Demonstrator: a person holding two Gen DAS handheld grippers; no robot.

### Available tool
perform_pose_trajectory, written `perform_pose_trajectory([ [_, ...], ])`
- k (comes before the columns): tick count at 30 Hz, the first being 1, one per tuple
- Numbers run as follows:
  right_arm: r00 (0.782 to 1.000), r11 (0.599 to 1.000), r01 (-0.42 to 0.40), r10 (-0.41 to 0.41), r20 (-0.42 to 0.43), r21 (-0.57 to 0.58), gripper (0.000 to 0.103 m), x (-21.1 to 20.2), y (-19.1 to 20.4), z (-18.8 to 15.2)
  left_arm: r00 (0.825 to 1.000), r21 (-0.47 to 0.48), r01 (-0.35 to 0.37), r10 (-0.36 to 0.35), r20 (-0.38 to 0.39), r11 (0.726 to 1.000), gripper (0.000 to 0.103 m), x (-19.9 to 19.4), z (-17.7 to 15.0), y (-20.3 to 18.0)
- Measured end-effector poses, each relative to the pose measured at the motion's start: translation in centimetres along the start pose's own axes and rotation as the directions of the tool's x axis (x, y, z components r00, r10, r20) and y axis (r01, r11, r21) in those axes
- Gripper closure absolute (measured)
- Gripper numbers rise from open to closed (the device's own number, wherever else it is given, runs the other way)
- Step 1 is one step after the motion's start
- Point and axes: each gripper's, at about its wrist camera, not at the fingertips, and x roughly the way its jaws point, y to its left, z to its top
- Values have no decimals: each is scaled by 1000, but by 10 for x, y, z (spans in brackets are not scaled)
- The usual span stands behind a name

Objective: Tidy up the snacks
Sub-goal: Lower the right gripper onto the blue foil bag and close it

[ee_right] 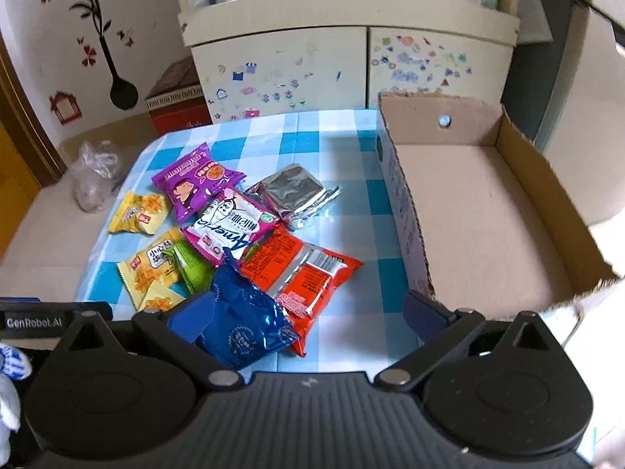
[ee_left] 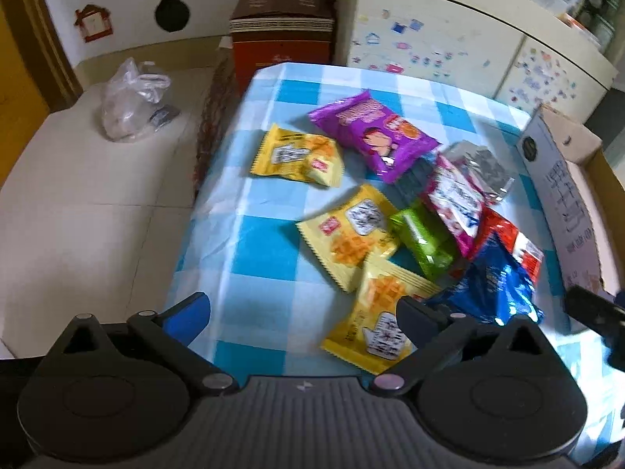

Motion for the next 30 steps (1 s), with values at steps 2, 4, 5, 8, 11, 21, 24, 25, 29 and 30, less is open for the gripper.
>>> perform_pose_trajectory([
  [2,1000,999,-25,25,-8,32,1,0,-8,-4,1000,-18,-9,9,-7,1000,0,2,-1,8],
  [4,999,997,-44,45,-15,57,1,1,-14,-7,1000,-38,-17,16,-13,999,0,5,-2,14],
  [5,998,996,-55,56,-20,72,1,1,-17,-9,1000,-47,-17,17,-16,999,0,6,-2,17],
  [8,994,988,-103,108,-29,118,1,3,-22,-12,1000,-61,20,-21,-20,998,0,8,-3,20],
  [11,989,979,-140,144,-23,147,5,5,-21,-14,1000,-37,17,-17,-9,999,0,9,-5,15],
  [21,964,919,-202,248,-98,339,12,38,-11,-23,998,112,52,-48,-35,992,0,23,-18,-3],
  [24,956,895,-214,275,-105,392,12,48,-10,-23,997,146,74,-69,-38,986,0,25,-22,-7],
  [25,953,890,-218,283,-109,401,13,52,-9,-22,997,154,77,-72,-38,985,0,26,-23,-9],
  [29,953,889,-205,277,-124,410,22,65,-2,-24,996,193,91,-88,-22,977,0,26,-26,-16],
  [30,952,886,-203,277,-126,416,27,68,-2,-25,995,198,99,-96,-21,975,0,26,-26,-17],
])
